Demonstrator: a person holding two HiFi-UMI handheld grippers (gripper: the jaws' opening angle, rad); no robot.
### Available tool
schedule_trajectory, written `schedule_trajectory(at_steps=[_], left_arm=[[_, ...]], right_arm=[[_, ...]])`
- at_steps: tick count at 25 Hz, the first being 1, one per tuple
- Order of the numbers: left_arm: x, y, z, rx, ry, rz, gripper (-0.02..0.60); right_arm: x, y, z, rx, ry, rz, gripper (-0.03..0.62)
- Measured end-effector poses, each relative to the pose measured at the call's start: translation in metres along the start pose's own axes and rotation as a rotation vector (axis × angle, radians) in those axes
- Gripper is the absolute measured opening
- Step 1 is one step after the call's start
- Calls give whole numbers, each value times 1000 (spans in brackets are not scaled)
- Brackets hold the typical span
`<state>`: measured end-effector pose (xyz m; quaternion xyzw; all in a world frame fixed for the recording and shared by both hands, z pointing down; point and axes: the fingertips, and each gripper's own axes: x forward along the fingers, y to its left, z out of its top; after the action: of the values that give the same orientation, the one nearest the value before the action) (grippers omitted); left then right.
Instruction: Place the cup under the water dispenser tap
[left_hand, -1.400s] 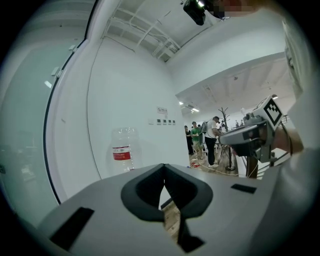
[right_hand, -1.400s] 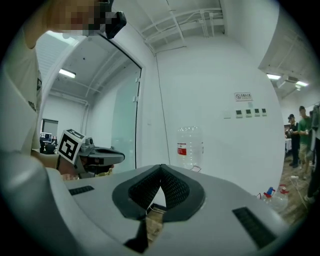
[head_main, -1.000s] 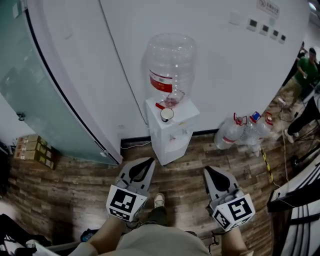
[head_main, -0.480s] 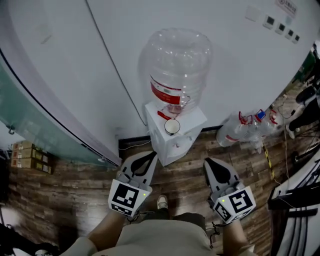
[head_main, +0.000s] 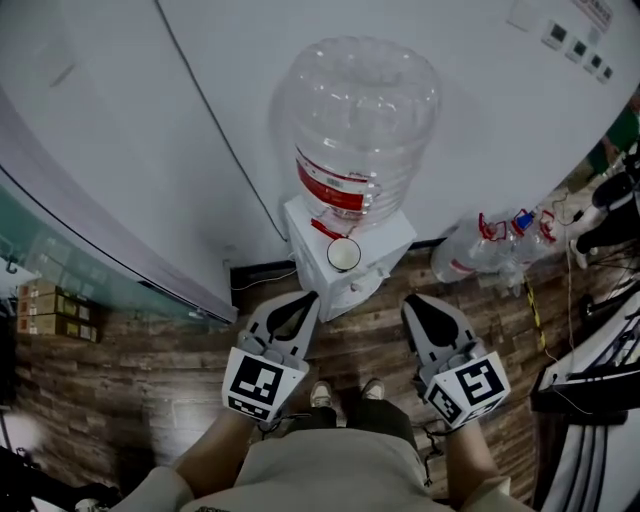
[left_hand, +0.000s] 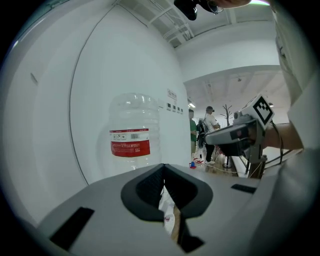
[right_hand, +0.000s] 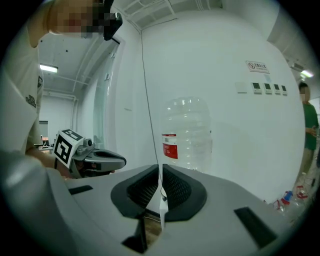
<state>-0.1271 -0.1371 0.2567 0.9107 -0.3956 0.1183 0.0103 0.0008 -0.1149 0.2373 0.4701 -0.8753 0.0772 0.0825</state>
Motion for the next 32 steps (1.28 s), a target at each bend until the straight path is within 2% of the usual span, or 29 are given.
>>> schedule_trajectory(at_steps=[6, 14, 25, 32], left_arm=[[21, 4, -10, -17, 17, 39, 6], [47, 7, -27, -51, 67, 164, 6], [87, 4, -63, -97, 117, 268, 6], [99, 11, -94, -138, 145, 313, 6]], right_arm=[[21, -19, -14, -17, 33, 49, 37], [48, -46, -45, -26, 79, 171, 57], [102, -69, -98, -38, 152, 326, 166], [133, -65, -137, -88, 197, 396, 181]])
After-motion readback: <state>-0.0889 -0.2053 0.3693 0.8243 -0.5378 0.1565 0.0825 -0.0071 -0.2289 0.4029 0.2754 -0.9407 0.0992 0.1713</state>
